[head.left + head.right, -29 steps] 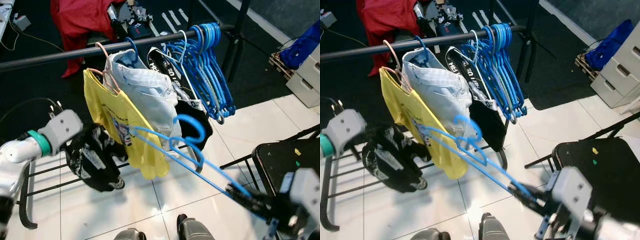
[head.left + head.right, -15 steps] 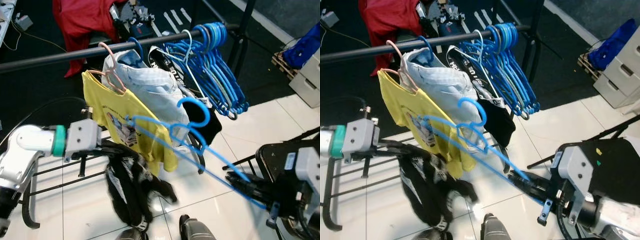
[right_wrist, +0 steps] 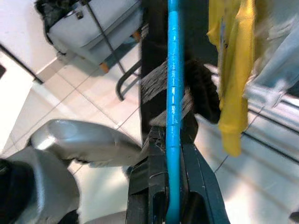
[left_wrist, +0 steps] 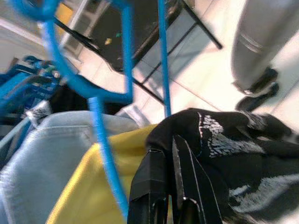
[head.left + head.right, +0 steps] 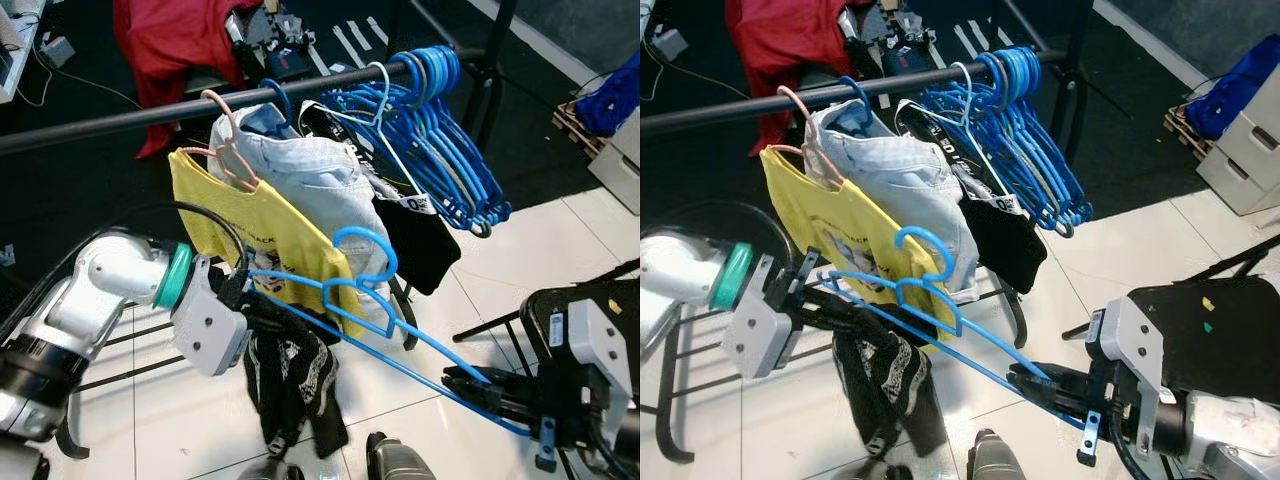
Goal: Hang hanger
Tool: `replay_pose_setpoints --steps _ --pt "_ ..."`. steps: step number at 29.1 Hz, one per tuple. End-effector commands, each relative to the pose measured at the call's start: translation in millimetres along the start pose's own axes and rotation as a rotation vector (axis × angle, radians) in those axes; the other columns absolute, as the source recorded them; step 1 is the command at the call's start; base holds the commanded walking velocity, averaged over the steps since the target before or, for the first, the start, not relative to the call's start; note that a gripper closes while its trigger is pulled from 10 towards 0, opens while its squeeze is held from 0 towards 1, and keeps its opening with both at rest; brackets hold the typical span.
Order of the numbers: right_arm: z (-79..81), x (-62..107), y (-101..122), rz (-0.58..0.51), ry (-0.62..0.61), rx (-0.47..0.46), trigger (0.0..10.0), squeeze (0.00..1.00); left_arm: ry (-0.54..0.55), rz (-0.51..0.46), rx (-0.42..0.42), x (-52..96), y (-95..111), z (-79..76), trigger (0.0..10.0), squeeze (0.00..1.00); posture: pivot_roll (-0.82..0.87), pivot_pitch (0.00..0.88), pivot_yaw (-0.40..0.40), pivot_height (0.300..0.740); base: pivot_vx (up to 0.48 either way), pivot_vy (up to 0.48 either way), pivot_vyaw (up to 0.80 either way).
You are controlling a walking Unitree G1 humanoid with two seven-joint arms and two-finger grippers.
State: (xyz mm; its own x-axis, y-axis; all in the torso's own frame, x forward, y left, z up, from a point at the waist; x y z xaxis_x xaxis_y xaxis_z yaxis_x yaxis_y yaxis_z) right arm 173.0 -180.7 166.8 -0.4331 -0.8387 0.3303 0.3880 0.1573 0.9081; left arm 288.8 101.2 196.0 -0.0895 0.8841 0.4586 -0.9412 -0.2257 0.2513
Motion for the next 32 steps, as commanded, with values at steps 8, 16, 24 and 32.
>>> replay_pose_setpoints --steps 8,16,24,32 --pt "13.3 -5.9 -25.4 0.052 0.048 -0.09 10.0 0.0 0.11 0.003 -0.089 1.9 -0.5 20.7 10.0 0.0 -0.19 0.09 0.169 0.74 0.0 0.0 0.0" --pt "6.5 -22.1 -30.5 0.032 0.045 -0.097 10.0 0.0 0.163 -0.015 -0.159 0.1 5.2 30.6 10.0 0.0 -0.17 0.082 0.177 0.74 0.0 0.0 0.0" --pt "-11.8 -13.7 -10.0 0.006 0.003 -0.037 10.0 0.0 0.215 0.046 -0.287 3.7 -5.0 28.6 10.0 0.0 -0.15 0.086 0.164 0.74 0.0 0.0 0.0" --pt "-52.2 26.3 15.1 -0.083 -0.301 0.069 10.0 0.0 0.206 0.179 -0.155 16.9 -29.7 -16.7 10.0 0.0 -0.16 0.093 0.17 0.74 0.0 0.0 0.0"
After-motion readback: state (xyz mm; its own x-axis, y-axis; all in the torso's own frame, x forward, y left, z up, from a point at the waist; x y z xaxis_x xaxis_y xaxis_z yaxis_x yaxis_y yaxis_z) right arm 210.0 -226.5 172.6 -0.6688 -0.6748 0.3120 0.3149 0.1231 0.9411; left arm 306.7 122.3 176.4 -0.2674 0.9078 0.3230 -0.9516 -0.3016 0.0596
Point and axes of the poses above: a point about 5 cm out from each wrist's last joint towards the gripper, its own x axis pointing back from the gripper into the wrist, its own y axis along the axis of the wrist's last joint, z = x × y, the point moved 4 cm from there along -x, pointing out of the wrist towards the gripper, and after that the axes turned 12 degrees about -x, right-handed, at the moved point
